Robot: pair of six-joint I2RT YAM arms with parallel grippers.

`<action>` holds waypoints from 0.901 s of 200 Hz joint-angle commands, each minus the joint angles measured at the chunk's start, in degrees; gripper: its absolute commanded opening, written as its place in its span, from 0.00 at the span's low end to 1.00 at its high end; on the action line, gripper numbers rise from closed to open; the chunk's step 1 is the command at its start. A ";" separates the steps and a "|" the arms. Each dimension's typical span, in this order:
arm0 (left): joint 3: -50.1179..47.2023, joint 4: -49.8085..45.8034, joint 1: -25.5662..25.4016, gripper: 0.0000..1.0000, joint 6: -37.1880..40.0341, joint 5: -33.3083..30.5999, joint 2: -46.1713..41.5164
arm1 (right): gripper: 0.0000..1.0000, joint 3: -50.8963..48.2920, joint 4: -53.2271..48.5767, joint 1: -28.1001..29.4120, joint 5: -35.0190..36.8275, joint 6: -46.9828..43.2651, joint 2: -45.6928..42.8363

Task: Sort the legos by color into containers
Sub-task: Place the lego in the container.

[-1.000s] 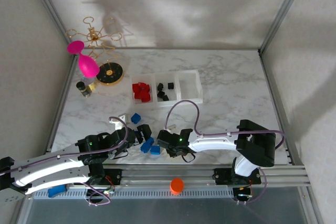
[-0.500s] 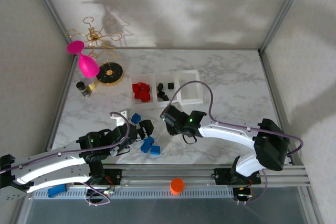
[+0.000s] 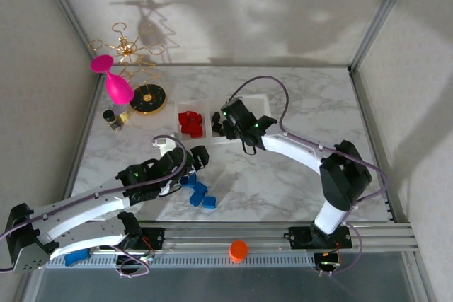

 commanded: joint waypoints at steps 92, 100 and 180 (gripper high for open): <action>1.18 -0.30 3.79 1.00 0.74 -3.02 -3.48 | 0.37 17.70 2.23 -4.33 1.35 -8.51 18.90; 0.98 -0.15 3.79 1.00 0.67 -2.95 -3.84 | 0.41 18.84 1.37 -4.28 1.69 -8.71 19.67; 1.41 -0.77 3.86 0.99 0.63 0.41 -5.22 | 0.61 14.92 0.83 -2.81 -2.92 -8.10 10.75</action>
